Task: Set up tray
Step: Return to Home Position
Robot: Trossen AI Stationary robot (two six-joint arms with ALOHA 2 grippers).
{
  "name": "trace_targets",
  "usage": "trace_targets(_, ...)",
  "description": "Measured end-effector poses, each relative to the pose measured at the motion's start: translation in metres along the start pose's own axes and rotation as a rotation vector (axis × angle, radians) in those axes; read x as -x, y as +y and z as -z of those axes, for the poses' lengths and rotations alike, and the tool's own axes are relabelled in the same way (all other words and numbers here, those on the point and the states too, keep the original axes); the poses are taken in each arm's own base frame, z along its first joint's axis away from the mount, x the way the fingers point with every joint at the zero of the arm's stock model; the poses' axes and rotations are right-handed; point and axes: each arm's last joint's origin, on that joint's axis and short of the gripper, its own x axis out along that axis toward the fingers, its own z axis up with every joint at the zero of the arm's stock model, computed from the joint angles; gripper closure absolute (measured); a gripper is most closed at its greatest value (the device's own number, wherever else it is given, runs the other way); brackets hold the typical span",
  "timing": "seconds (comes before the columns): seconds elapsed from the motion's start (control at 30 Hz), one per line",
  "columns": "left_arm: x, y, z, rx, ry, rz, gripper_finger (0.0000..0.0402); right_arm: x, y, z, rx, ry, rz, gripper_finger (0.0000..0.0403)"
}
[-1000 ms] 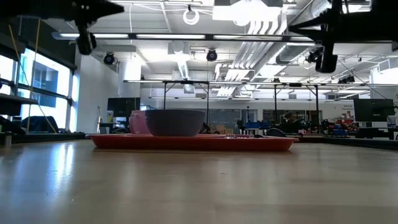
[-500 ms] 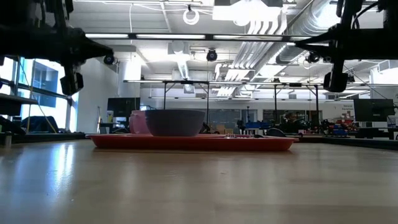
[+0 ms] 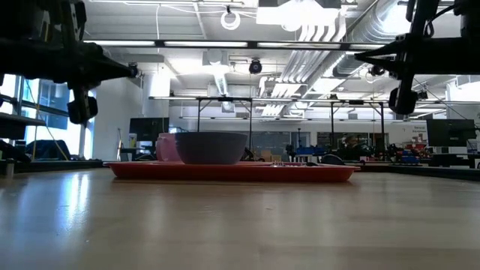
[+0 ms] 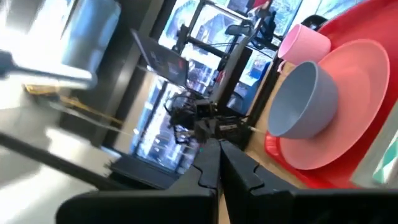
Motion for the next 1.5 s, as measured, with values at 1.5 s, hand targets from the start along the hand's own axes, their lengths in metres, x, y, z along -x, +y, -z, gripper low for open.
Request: trace_targets(1.5, 0.003, 0.024, 0.013, -0.802, 0.204, -0.193, 0.0273, 0.004, -0.022, 0.016, 0.866, 0.365, 0.017, 0.0403)
